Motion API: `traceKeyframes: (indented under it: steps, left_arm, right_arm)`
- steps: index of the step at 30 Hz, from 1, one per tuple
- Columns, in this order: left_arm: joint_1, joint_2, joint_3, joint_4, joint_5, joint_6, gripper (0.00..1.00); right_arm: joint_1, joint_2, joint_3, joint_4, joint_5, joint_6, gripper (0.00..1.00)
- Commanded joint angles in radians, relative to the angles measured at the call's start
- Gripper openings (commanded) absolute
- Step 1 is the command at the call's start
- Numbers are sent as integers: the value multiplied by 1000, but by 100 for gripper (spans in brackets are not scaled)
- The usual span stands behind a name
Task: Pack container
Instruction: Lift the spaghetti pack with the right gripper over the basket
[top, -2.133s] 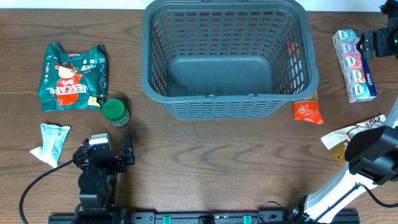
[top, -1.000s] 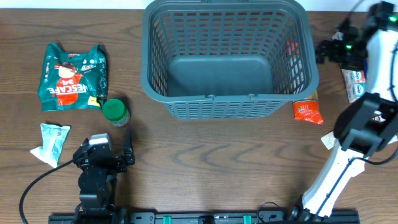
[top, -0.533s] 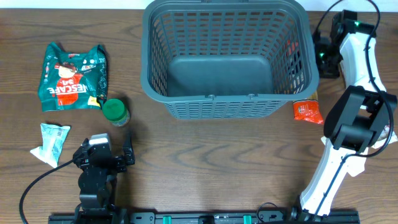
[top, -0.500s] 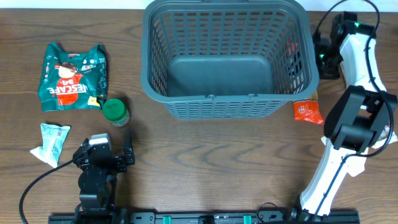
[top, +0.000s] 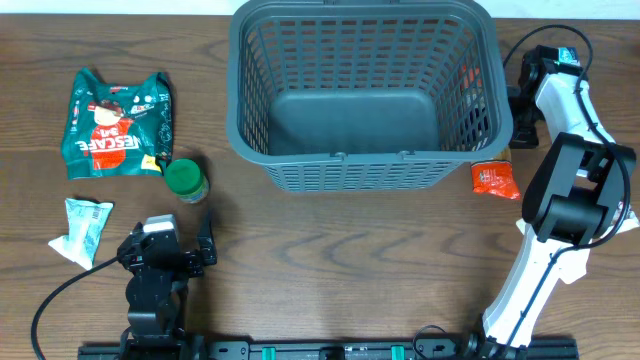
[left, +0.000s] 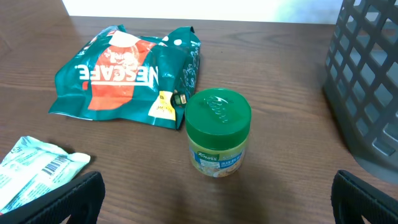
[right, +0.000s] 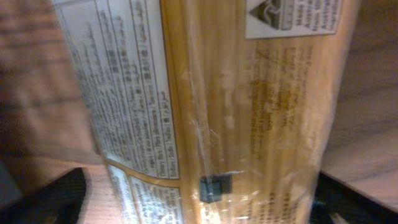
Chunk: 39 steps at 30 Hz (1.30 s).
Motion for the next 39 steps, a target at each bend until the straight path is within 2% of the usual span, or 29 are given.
traceKeyframes:
  steps: [1,2,3,14,20,29,36,39]
  left_arm:
    - [-4,-6,-21,-6,-4,3,98]
    - [-4,-6,-21,-6,-4,3,98]
    - [-4,-6,-21,-6,-4,3,99]
    - [-4,-6,-21,-6,-4,3,98]
    - [-4,-6,-21,-6,-4,3,99]
    - [-4,-6,-21,-6,-4,3,98]
    - [-4,-6,-21,-6,-5,3,98]
    - [-4,-6,-21,-6,-4,3,99]
  right_arm:
    - [-8,19,-31,5,-10,-32,42]
    - [-8,19,-30,4,-7,-33,9]
    - [-8,19,-30,2,1,-32,1]
    - [-22,-73,-28,7,115,50,1]
    - [-26,-256,-7,3,230,123,2]
    - [-27,-614,58,-80,237,194,2]
    - [-21,-880,116,-87,236,189,2]
    - [2,-961,134,-87,195,98,2]
